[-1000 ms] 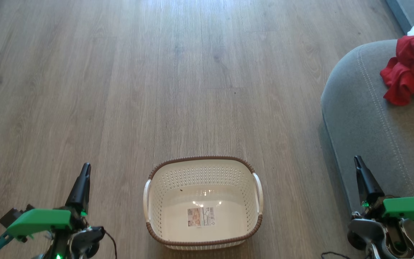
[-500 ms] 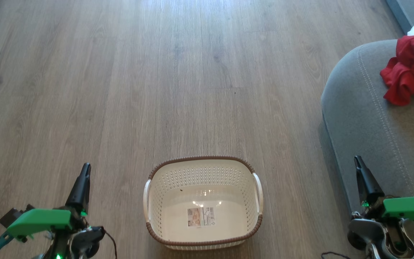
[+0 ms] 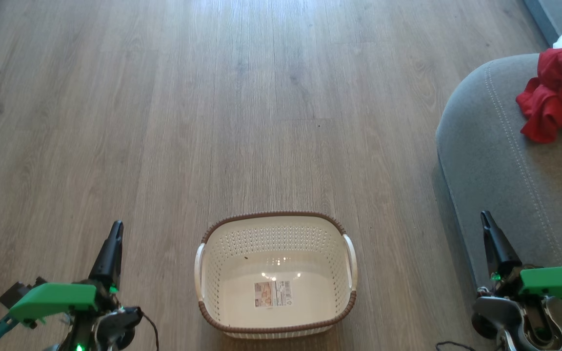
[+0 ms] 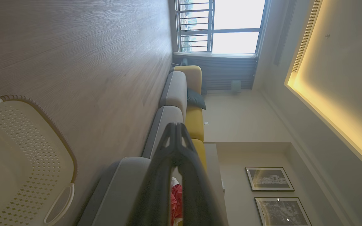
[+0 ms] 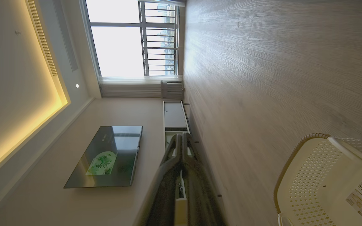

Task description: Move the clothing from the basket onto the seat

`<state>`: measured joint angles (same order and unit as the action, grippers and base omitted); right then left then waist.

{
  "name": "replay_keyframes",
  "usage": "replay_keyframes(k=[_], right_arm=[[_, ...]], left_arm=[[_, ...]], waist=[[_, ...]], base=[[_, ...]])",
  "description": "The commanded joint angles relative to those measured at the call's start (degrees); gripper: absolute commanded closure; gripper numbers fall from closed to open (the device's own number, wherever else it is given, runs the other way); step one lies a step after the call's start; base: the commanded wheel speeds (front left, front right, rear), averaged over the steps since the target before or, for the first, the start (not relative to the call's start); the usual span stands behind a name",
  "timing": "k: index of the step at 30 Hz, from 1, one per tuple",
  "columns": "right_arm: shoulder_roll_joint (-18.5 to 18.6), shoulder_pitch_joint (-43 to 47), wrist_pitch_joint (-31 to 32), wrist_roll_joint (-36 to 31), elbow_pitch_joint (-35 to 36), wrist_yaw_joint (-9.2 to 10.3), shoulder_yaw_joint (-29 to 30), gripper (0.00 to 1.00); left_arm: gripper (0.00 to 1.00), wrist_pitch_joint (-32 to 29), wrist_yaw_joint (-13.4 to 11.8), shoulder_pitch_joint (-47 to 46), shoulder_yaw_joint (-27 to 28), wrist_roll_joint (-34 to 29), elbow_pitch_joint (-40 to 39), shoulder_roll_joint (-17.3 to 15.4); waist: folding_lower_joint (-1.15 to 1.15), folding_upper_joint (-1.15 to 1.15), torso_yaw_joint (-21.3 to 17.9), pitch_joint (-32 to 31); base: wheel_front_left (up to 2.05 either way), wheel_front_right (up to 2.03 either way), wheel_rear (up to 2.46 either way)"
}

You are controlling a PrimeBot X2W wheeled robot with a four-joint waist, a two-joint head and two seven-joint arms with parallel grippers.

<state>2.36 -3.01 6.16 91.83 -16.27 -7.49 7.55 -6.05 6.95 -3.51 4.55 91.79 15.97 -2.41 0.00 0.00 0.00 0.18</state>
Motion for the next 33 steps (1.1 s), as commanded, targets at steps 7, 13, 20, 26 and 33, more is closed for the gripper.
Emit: replay_keyframes(k=[7, 13, 20, 26, 33], right_arm=[[0.52, -3.18, 0.33, 0.34, 2.24, 0.0, -1.04, 1.0], [0.52, -3.18, 0.33, 0.34, 2.24, 0.0, -1.04, 1.0], [0.52, -3.18, 0.32, 0.34, 2.24, 0.0, -1.04, 1.0], [0.52, -3.18, 0.32, 0.34, 2.24, 0.0, -1.04, 1.0], [0.52, -3.18, 0.32, 0.34, 2.24, 0.0, -1.04, 1.0]], left_arm=[[1.0, -0.44, 0.54, -2.68, 1.96, 0.38, -1.92, -0.47], [1.0, -0.44, 0.54, -2.68, 1.96, 0.38, -1.92, -0.47], [1.0, -0.44, 0.54, -2.68, 1.96, 0.38, -1.92, -0.47], [1.0, -0.44, 0.54, -2.68, 1.96, 0.38, -1.92, -0.47], [1.0, -0.44, 0.54, -2.68, 1.96, 0.39, -1.92, -0.47]], waist=[[0.0, 0.0, 0.0, 0.0], [0.0, 0.0, 0.0, 0.0], [0.0, 0.0, 0.0, 0.0], [0.0, 0.0, 0.0, 0.0], [0.0, 0.0, 0.0, 0.0]], base=[[0.0, 0.0, 0.0], [0.0, 0.0, 0.0], [0.0, 0.0, 0.0], [0.0, 0.0, 0.0], [0.0, 0.0, 0.0]])
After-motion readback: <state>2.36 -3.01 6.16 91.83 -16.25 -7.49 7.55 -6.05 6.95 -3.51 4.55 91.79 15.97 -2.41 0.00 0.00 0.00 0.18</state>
